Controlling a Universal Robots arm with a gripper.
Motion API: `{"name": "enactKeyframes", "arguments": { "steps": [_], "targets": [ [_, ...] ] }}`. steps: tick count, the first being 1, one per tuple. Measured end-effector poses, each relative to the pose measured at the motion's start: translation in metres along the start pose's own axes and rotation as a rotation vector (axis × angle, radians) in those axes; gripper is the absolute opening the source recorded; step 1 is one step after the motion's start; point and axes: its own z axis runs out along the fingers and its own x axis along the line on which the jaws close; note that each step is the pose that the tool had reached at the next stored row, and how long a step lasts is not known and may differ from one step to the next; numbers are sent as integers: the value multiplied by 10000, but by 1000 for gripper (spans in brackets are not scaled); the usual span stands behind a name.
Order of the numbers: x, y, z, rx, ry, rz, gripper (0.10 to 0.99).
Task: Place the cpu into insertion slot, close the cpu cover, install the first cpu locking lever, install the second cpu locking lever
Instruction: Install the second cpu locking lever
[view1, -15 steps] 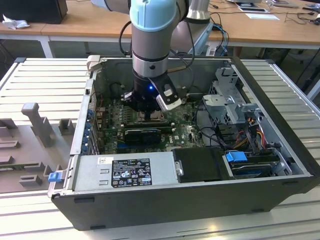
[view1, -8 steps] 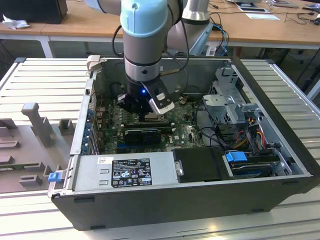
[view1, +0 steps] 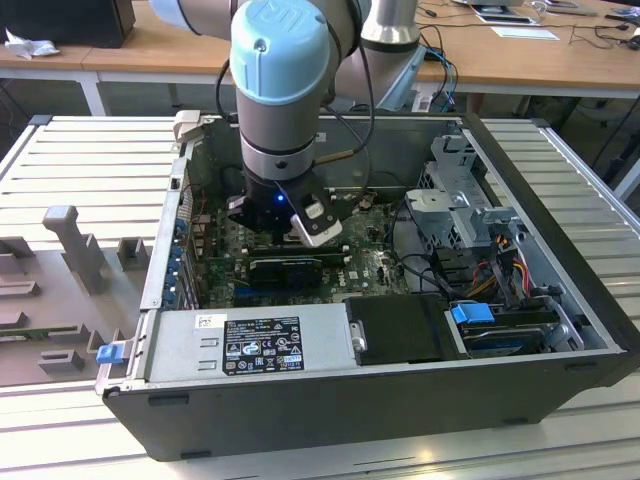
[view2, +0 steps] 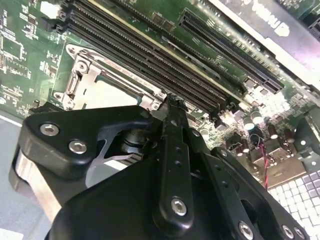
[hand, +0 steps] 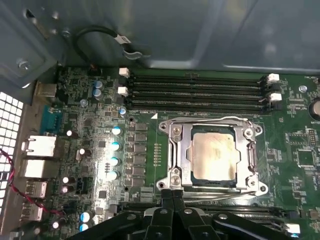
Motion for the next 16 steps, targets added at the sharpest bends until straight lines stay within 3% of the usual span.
{"name": "enactKeyframes", "arguments": {
  "steps": [3,8,16],
  "targets": [
    [3,-16,61,-129,-4,3,106],
    [8,-25,96,-341,-11,3,106],
    [24,-37,141,-575,-17,0,106]
  ]
}}
